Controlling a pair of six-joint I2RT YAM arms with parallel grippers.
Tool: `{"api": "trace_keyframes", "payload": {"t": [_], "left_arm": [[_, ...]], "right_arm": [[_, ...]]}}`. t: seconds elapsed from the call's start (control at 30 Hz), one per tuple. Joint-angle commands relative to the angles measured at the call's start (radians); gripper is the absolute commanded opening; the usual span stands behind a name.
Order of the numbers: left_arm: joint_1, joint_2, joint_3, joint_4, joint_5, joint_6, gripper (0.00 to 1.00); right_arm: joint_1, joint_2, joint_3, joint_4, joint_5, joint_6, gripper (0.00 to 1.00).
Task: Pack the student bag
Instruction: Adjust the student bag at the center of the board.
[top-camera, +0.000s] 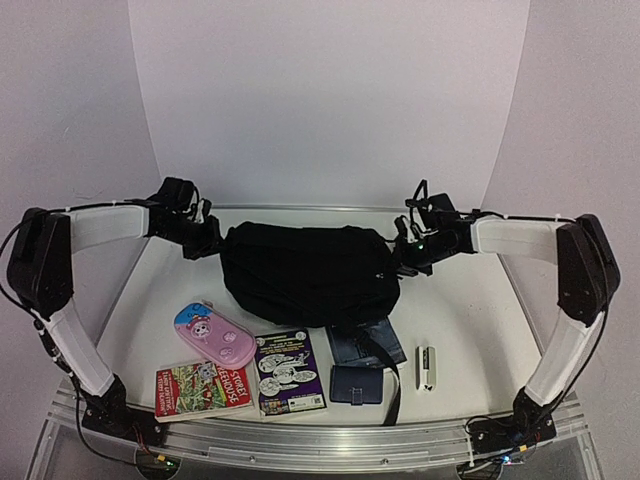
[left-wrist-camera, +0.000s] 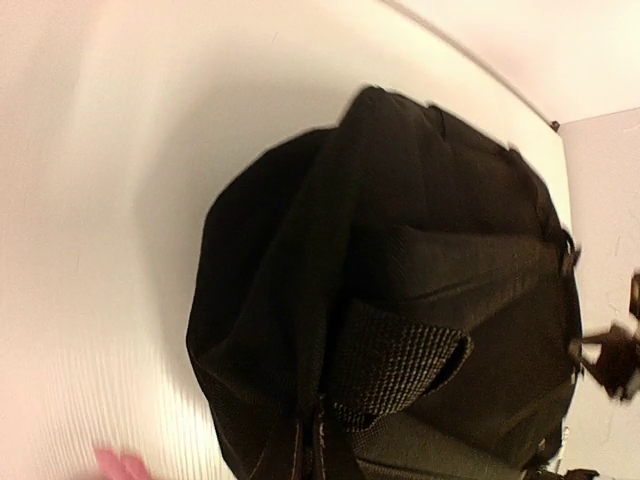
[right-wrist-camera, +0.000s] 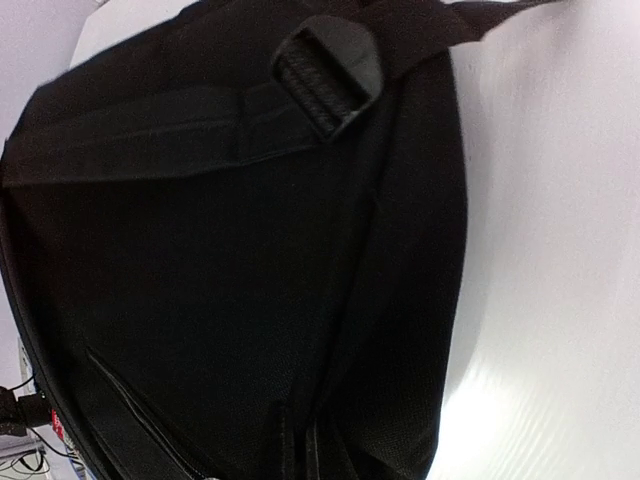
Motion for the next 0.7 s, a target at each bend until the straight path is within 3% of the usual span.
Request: {"api": "trace_keyframes", "payload": {"t": [0.0, 0.07, 0.1, 0.2, 0.27, 0.33, 0.4, 0.67], "left_arm": [[0.020, 0.181, 0.251, 0.077, -0.054, 0.141, 0.01], [0.021, 0.268, 0.343, 0.070, -0.057, 0.174, 0.05], [0.021, 0.306, 0.391, 0.056, -0.067, 0.188, 0.13], [0.021, 0.376, 0.496, -0.010, -0.120, 0.215, 0.46], [0.021, 0.363, 0.496, -0.029, -0.150, 0.218, 0.65], [0.021, 0.301, 0.436, -0.011, -0.180, 0.209, 0.80], [0.020, 0.228, 0.346, 0.009, -0.195, 0.189, 0.85], [-0.032, -0.005, 0.050, 0.000, -0.127, 0.113, 0.88]], "right_arm": [[0.107, -0.119, -0.148, 0.036, 0.103, 0.104, 0.00], [0.140, -0.161, -0.205, 0.047, 0.145, 0.151, 0.02], [0.150, -0.185, -0.226, 0.047, 0.170, 0.170, 0.08], [0.175, -0.284, -0.243, 0.013, 0.275, 0.162, 0.47], [0.209, -0.333, -0.215, -0.031, 0.298, 0.108, 0.59], [0.245, -0.367, -0.180, -0.066, 0.280, 0.043, 0.62], [0.277, -0.376, -0.142, -0.099, 0.229, -0.013, 0.61], [0.453, -0.233, -0.113, -0.186, 0.044, -0.158, 0.41]]}}
